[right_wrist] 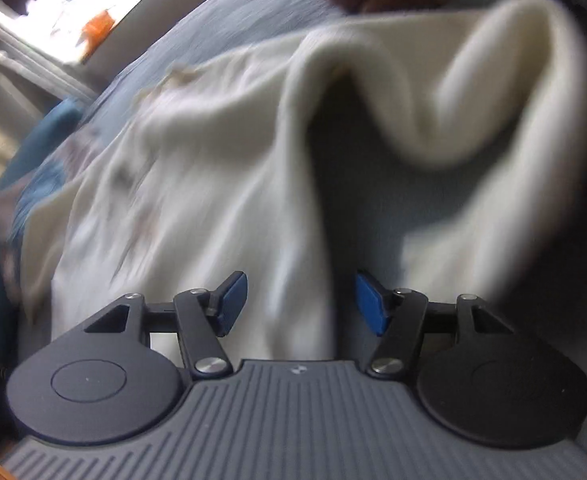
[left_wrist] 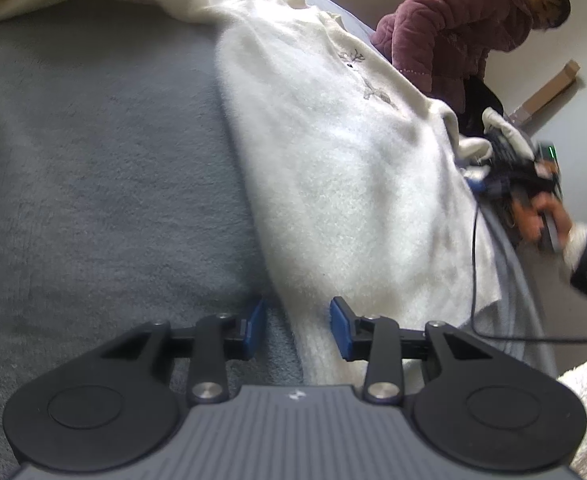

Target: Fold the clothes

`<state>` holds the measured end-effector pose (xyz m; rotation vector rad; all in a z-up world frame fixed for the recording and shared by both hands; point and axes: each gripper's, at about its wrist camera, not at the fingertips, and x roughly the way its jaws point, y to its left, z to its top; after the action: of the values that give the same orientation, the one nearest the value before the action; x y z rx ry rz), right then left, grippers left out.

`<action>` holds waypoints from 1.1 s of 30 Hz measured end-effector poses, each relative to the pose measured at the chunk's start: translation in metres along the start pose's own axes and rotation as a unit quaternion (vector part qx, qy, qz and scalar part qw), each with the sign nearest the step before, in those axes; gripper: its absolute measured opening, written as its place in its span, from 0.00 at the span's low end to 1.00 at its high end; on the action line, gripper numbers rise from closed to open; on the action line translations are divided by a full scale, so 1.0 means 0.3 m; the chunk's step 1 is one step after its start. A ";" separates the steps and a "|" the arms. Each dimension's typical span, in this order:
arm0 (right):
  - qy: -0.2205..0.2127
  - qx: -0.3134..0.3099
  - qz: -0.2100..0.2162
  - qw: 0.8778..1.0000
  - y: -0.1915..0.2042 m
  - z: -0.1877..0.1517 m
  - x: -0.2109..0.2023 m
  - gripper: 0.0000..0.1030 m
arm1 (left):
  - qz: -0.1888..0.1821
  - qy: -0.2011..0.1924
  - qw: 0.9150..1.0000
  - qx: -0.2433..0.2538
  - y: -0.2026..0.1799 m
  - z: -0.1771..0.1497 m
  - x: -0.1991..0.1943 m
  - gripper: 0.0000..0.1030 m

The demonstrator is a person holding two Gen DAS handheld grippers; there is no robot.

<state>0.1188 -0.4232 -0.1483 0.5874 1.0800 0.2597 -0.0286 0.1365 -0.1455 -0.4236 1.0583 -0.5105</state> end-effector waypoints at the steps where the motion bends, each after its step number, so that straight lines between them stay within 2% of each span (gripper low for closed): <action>1: 0.013 0.010 0.013 1.000 -0.008 -0.057 -0.021 0.57 | -0.003 -0.002 1.000 -0.006 0.003 -0.004 -0.001 0.37; 3: 0.017 0.034 0.035 0.999 -0.030 -0.181 -0.076 0.56 | -0.008 -0.006 1.000 -0.017 0.009 -0.013 -0.004 0.37; 7: 0.020 0.109 0.079 0.991 -0.075 -0.384 -0.145 0.50 | -0.014 -0.001 1.000 -0.007 -0.003 -0.020 0.011 0.37; 11: 0.010 0.136 0.098 0.986 -0.084 -0.503 -0.158 0.16 | -0.019 0.004 1.000 0.004 -0.016 -0.026 0.026 0.41; 17: -0.007 0.174 0.117 0.978 -0.089 -0.543 -0.117 0.13 | 0.006 -0.013 0.998 0.061 -0.083 -0.061 0.031 0.57; 20: -0.009 0.185 0.127 0.974 -0.083 -0.563 -0.114 0.13 | 0.016 -0.016 0.998 0.063 -0.102 -0.072 0.024 0.56; 22: -0.015 0.179 0.126 0.976 -0.069 -0.581 -0.109 0.13 | 0.024 -0.016 0.998 0.048 -0.099 -0.063 0.028 0.46; 24: -0.026 0.159 0.113 0.981 -0.038 -0.581 -0.100 0.09 | 0.039 -0.015 0.998 0.036 -0.090 -0.051 0.023 0.13; 26: -0.034 0.124 0.086 0.988 0.013 -0.564 -0.111 0.07 | 0.043 -0.025 0.999 0.020 -0.085 -0.037 0.001 0.09; 28: -0.044 0.088 0.059 0.993 0.074 -0.537 -0.145 0.06 | 0.052 -0.052 0.997 0.019 -0.106 -0.022 -0.054 0.08; 31: -0.062 0.051 0.053 0.995 0.152 -0.497 -0.267 0.05 | 0.028 -0.062 0.997 0.029 -0.150 0.017 -0.168 0.07; 33: -0.060 0.029 0.047 0.997 0.191 -0.487 -0.336 0.05 | 0.006 -0.049 0.998 0.045 -0.183 0.036 -0.244 0.06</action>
<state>-0.0522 -0.3770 -0.0896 0.6986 0.9480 0.2717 -0.0582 0.1360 -0.0582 -0.3590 0.9391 -0.5206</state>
